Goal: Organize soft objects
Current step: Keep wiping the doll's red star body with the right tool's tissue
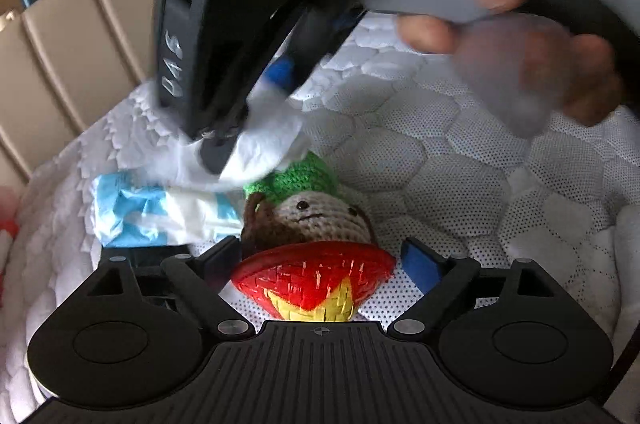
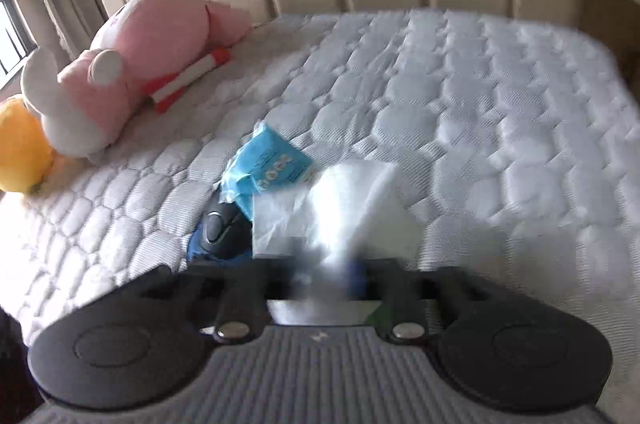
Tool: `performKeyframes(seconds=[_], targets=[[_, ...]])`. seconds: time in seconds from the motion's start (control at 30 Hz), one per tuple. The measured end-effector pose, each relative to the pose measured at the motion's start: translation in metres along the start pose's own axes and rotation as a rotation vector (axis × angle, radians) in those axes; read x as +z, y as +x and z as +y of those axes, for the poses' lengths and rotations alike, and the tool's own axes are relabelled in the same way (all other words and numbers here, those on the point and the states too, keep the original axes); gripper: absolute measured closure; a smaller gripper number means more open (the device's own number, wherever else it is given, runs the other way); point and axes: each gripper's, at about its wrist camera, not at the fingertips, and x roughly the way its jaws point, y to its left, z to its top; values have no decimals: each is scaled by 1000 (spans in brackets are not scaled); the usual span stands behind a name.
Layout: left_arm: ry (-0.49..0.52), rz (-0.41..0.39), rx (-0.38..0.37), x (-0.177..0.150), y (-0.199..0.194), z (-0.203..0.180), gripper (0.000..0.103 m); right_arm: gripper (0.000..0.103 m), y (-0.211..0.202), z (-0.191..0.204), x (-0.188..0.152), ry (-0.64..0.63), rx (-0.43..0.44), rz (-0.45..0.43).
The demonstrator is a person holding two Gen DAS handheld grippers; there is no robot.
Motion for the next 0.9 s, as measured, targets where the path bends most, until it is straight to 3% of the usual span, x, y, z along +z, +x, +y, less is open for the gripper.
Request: performKeyframes(seconds=[0.1,0.17,0.3,0.4,0.5,0.53,0.57,0.6,0.67,0.73,0.77,0.9], targets=[[-42,13,-16,0,4,5,11,99,-19,-12,4,86,8,-53],[-71,15,-30,1,5,8,10,99,-40,-16,7,127,63,-57],[-94,26,-42,-9,7,12,10,99,-58,-19,0,198,160,100],[-89,29,-42,-11,23,9,9,97,-45,-23,-17,194,77,211],[-97,30,-47,-11,21,11,9,79,-31,-22,-22,130,-15,186],[-101,30,-50,-11,20,12,9,72,-27,-20,-21,106,-20,170],[-104,32,-52,-12,16,15,9,55,-25,-16,-19,78,-2,159],[-105,34,-54,-12,16,16,9,52,-22,-11,-16,47,20,147],[-105,37,-52,-14,10,22,9,55,-17,-1,-14,-10,25,127],[-106,43,-54,-14,12,23,9,74,-11,5,-13,-52,4,115],[-108,48,-56,-15,14,23,9,91,-7,4,-14,-51,-5,114],[-133,55,-33,-12,12,17,9,96,-13,-6,-12,-5,-15,65]])
